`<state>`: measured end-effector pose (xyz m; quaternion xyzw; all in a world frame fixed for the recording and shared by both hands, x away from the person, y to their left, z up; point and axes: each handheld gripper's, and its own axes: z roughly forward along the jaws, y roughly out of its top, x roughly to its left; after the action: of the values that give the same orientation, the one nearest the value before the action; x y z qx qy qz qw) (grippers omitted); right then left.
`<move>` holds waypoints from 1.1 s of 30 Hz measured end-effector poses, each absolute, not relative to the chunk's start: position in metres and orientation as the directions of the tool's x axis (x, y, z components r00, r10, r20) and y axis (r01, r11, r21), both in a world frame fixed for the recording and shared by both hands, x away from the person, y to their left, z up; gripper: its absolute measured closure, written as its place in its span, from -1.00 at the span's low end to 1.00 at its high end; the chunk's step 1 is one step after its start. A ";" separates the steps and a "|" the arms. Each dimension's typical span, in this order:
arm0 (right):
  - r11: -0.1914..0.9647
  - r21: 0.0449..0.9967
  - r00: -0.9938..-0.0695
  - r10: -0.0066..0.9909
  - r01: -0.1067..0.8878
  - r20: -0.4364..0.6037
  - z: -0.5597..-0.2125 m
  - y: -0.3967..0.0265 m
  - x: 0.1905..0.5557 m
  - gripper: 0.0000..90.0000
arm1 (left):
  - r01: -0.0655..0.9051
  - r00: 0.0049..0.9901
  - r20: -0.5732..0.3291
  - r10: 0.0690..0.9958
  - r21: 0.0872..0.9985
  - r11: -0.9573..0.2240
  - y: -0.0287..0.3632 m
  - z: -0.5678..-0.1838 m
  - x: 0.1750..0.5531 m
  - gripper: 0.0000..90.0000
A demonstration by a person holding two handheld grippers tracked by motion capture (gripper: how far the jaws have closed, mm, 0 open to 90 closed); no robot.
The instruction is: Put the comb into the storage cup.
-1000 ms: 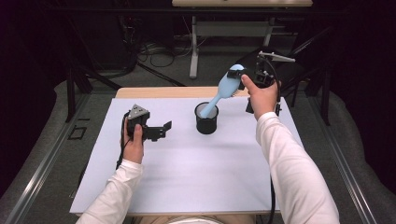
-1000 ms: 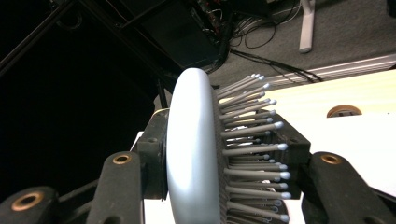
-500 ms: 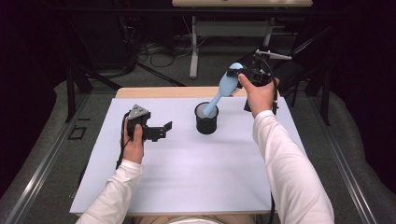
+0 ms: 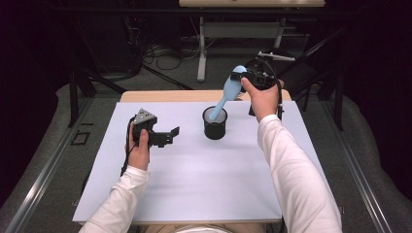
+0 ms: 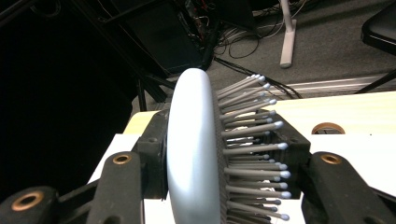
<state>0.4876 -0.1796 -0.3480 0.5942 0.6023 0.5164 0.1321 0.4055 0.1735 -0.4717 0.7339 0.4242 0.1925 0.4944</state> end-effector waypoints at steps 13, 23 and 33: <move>-0.183 0.804 -0.279 0.875 0.566 0.395 -0.352 -0.165 0.489 0.09 | 0.432 0.567 -0.141 0.812 0.890 -0.147 0.173 -0.472 0.405 -0.99; -0.152 0.814 -0.288 0.886 0.560 0.364 -0.355 -0.156 0.489 0.09 | 0.433 0.566 -0.145 0.812 0.890 -0.143 0.174 -0.472 0.406 -0.99; -0.073 0.833 -0.317 0.904 0.549 0.288 -0.360 -0.141 0.490 0.09 | 0.431 0.565 -0.150 0.812 0.892 -0.135 0.175 -0.471 0.406 -0.99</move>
<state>0.4896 -0.1414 -0.3604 0.5542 0.6552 0.4787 0.1854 0.4056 0.1745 -0.4710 0.7290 0.4261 0.1900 0.5009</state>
